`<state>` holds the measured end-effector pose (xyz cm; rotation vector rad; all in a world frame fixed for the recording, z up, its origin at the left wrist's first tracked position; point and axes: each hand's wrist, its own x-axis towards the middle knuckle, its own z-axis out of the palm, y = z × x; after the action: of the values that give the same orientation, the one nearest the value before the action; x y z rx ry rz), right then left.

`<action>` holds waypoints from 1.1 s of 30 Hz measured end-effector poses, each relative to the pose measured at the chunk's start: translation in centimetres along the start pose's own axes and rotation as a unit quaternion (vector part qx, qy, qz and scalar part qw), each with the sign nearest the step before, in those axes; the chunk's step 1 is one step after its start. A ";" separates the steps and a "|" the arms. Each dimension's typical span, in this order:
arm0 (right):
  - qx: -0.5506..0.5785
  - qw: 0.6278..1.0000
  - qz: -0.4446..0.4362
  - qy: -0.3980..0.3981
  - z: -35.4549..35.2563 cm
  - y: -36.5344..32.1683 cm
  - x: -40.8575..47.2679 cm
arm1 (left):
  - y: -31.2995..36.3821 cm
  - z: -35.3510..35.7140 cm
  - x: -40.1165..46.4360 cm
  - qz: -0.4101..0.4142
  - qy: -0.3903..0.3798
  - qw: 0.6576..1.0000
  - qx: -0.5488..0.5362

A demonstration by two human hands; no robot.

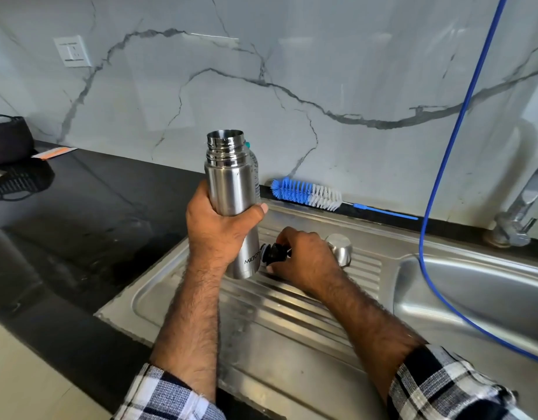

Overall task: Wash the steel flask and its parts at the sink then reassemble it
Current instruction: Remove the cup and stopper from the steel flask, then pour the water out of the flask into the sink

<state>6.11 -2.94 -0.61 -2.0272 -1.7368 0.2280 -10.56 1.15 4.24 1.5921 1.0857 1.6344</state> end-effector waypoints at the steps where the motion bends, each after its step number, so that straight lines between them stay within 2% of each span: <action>1: 0.003 1.000 0.000 -0.005 0.0 0.0 0.0 | 0.0 0.0 0.0 -0.001 0.001 1.000 -0.001; 8: -0.004 1.000 0.000 -0.018 -0.2 0.3 0.0 | 0.0 -0.1 -0.2 0.004 -0.006 1.000 -0.009; 11: 0.040 0.999 0.015 0.003 -1.7 0.9 -0.1 | 0.1 -0.1 -0.2 0.001 -0.008 1.000 -0.018; 14: 0.151 0.985 0.031 0.074 -5.3 1.6 -0.7 | 0.3 0.2 -0.6 -0.013 -0.021 0.999 -0.031; 16: 0.277 0.948 0.035 0.151 -8.6 1.3 -2.0 | 0.7 0.9 -1.4 -0.027 -0.045 0.998 -0.043; 18: 0.354 0.913 0.000 0.203 -11.7 0.4 -3.7 | 1.4 2.1 -2.6 -0.029 -0.074 0.996 -0.051; 20: 0.359 0.914 -0.050 0.181 -14.1 -0.6 -5.8 | 2.6 3.5 -4.1 -0.022 -0.105 0.992 -0.060; 22: 0.310 0.939 -0.081 0.127 -15.6 -1.0 -7.6 | 4.1 5.3 -5.8 -0.008 -0.144 0.986 -0.079; 24: 0.252 0.958 -0.088 0.103 -16.3 -0.6 -8.7 | 5.5 6.7 -7.7 0.007 -0.179 0.978 -0.106; 26: 0.223 0.966 -0.064 0.114 -17.2 0.5 -9.8 | 6.8 8.0 -9.5 0.011 -0.197 0.972 -0.128; 29: 0.250 0.957 -0.022 0.148 -18.7 2.5 -11.7 | 8.3 9.9 -11.4 0.003 -0.223 0.963 -0.154; 33: 0.327 0.924 -0.036 0.197 -20.0 5.1 -13.9 | 9.7 11.9 -13.4 0.005 -0.288 0.948 -0.135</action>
<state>16.26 -21.58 12.46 -1.3998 -1.2567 0.3026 3.69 -13.42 5.39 1.7254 0.5228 1.1404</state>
